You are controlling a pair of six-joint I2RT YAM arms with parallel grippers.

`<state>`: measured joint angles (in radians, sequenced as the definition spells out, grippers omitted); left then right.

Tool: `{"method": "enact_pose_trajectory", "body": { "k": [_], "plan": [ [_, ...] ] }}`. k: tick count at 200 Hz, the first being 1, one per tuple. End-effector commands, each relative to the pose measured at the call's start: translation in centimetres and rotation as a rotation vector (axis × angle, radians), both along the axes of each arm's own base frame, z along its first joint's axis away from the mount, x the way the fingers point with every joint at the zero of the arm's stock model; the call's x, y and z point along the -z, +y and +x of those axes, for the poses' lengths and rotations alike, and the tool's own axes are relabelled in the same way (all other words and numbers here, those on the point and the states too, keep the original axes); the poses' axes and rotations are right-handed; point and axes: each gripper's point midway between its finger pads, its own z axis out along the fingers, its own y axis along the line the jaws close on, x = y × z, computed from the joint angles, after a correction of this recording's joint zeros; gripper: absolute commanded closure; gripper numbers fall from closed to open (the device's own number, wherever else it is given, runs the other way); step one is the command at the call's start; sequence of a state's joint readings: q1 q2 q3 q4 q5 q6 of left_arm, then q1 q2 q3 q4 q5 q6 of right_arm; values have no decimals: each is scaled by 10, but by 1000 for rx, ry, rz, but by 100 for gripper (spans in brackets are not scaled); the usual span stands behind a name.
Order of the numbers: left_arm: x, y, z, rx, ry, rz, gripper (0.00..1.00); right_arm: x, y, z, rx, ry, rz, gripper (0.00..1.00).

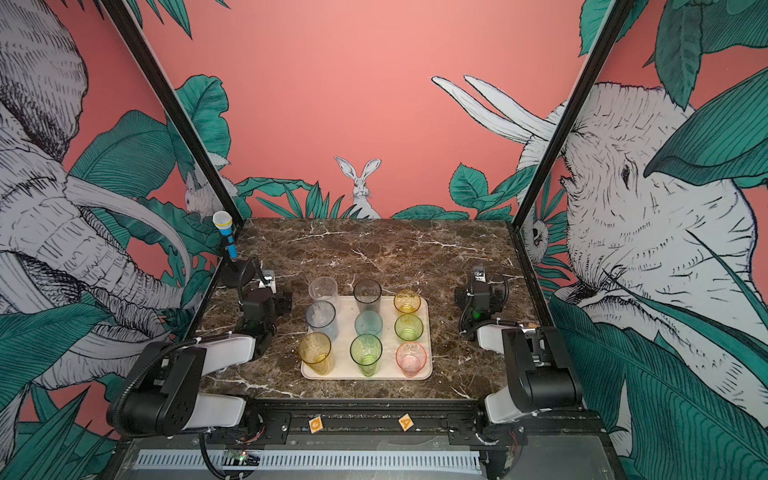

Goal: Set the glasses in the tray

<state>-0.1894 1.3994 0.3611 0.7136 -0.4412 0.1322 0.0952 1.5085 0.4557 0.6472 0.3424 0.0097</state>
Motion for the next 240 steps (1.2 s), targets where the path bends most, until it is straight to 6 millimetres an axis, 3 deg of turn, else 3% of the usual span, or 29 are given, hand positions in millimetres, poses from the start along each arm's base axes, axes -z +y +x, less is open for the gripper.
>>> {"method": "enact_pose_trajectory", "body": {
  "k": [1, 27, 36, 74, 150, 161, 170, 183, 240],
  "plan": [
    [-20, -6, 19, 46, -100, -23, 1, -24, 2, 12, -20, -115, 19, 1],
    [-11, -6, 26, 42, -85, -26, 1, -13, 4, 4, -50, -138, 43, 1],
    [-10, -5, 26, 45, -68, -32, 0, -19, 7, 6, -72, -200, 31, 1],
    [-7, 7, 27, 4, -68, -75, 1, -15, 9, 7, -83, -162, 43, 1],
    [-4, 5, 31, 26, -46, -91, 0, -16, 9, 7, -83, -169, 42, 1],
    [7, 1, 27, 74, -55, -119, 1, -16, 9, 7, -82, -169, 42, 1],
    [-2, 6, 28, 57, -141, -102, 1, -16, 9, 7, -84, -169, 42, 1],
    [5, 9, 22, 35, -73, -129, 1, -16, 9, 7, -83, -169, 42, 1],
    [5, 10, 26, 29, -71, -122, 0, -16, 9, 7, -84, -168, 42, 1]
  ]
}}
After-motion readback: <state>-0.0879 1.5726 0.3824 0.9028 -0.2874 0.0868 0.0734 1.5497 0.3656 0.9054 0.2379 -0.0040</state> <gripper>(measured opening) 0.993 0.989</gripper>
